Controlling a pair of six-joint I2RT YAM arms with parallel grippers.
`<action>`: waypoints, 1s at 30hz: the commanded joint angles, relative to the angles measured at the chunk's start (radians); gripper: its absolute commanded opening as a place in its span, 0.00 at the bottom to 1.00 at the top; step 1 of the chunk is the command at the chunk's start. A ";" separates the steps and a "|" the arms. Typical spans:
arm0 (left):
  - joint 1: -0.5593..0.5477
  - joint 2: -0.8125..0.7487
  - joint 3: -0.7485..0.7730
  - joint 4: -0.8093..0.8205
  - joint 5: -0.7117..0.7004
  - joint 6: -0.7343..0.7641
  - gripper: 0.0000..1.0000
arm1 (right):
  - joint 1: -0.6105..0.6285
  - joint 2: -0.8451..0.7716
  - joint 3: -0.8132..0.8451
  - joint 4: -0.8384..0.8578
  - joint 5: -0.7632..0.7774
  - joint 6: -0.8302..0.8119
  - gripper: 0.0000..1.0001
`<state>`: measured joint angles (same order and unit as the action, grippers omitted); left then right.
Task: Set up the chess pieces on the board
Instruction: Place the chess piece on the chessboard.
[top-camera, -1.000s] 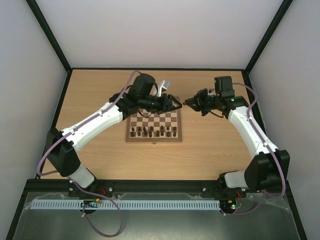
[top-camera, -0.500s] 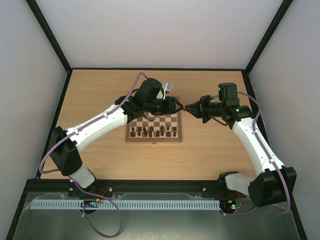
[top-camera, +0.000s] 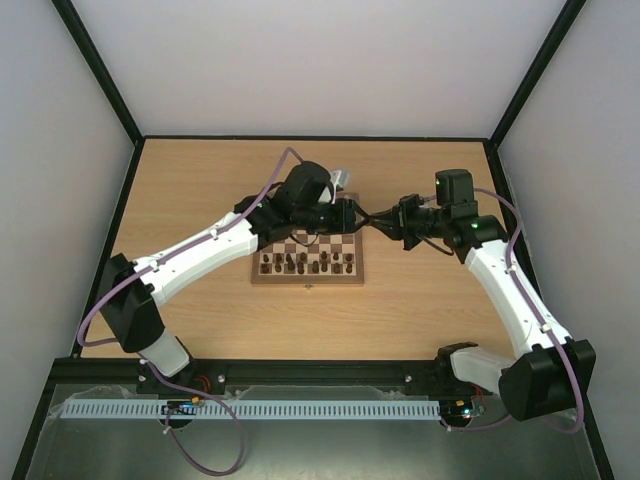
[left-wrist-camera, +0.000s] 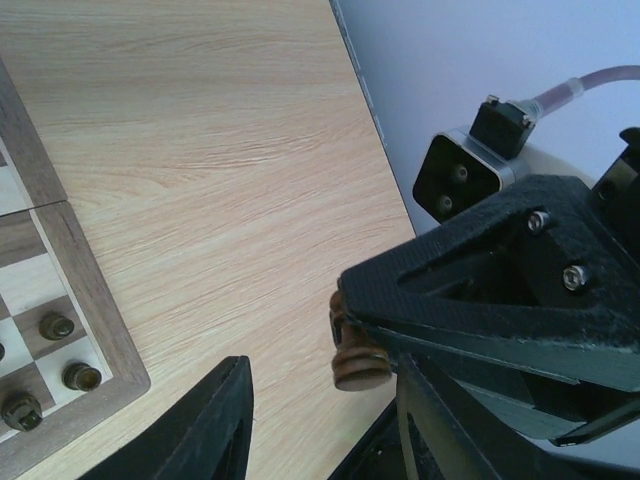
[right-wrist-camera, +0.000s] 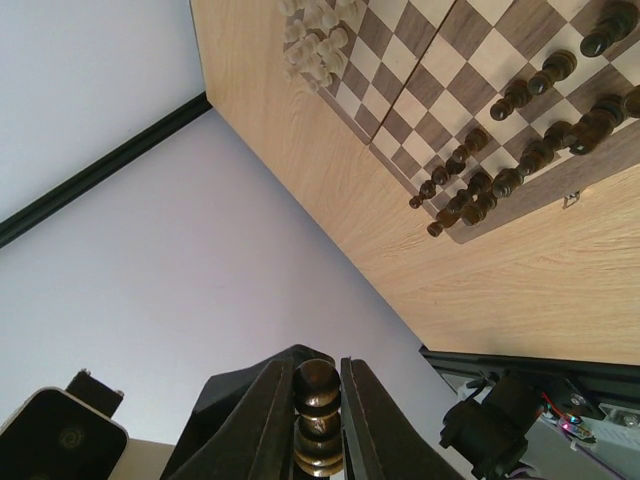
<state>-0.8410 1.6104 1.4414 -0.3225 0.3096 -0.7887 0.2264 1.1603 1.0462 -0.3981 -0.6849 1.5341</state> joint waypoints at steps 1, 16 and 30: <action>-0.022 -0.029 0.025 -0.013 -0.028 0.019 0.41 | 0.017 0.015 0.021 -0.034 0.004 0.017 0.13; -0.035 -0.026 0.036 -0.045 -0.070 0.028 0.24 | 0.078 0.024 0.027 -0.002 0.035 0.053 0.13; -0.034 -0.016 0.058 -0.092 -0.106 0.035 0.39 | 0.086 0.001 0.007 0.007 0.042 0.068 0.13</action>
<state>-0.8703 1.6081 1.4719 -0.4122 0.2195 -0.7635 0.3016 1.1839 1.0664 -0.3817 -0.6270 1.5879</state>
